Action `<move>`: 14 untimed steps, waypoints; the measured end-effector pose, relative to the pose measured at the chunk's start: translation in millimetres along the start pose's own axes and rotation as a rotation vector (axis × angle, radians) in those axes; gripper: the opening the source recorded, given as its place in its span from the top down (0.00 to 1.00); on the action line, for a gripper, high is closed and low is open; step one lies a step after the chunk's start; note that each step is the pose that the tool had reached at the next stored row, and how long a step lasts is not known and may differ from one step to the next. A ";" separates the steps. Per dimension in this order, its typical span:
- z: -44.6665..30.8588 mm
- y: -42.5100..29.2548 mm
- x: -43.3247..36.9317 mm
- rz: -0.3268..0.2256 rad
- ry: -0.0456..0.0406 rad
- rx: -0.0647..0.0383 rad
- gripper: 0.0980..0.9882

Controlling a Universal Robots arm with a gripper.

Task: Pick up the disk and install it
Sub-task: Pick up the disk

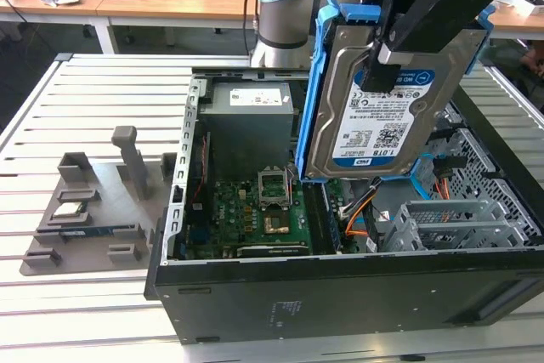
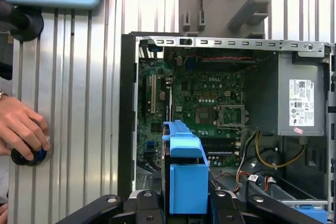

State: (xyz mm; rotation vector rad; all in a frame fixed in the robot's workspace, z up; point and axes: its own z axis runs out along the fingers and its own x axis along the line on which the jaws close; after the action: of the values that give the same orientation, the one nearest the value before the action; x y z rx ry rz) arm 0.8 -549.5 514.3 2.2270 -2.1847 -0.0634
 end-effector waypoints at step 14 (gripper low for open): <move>-1.9 -54.6 2.5 0.000 0.0011 0.000 0.70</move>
State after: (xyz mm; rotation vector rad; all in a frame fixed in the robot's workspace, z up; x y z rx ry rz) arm 55.5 -551.0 513.8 2.2265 -2.1840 -0.0622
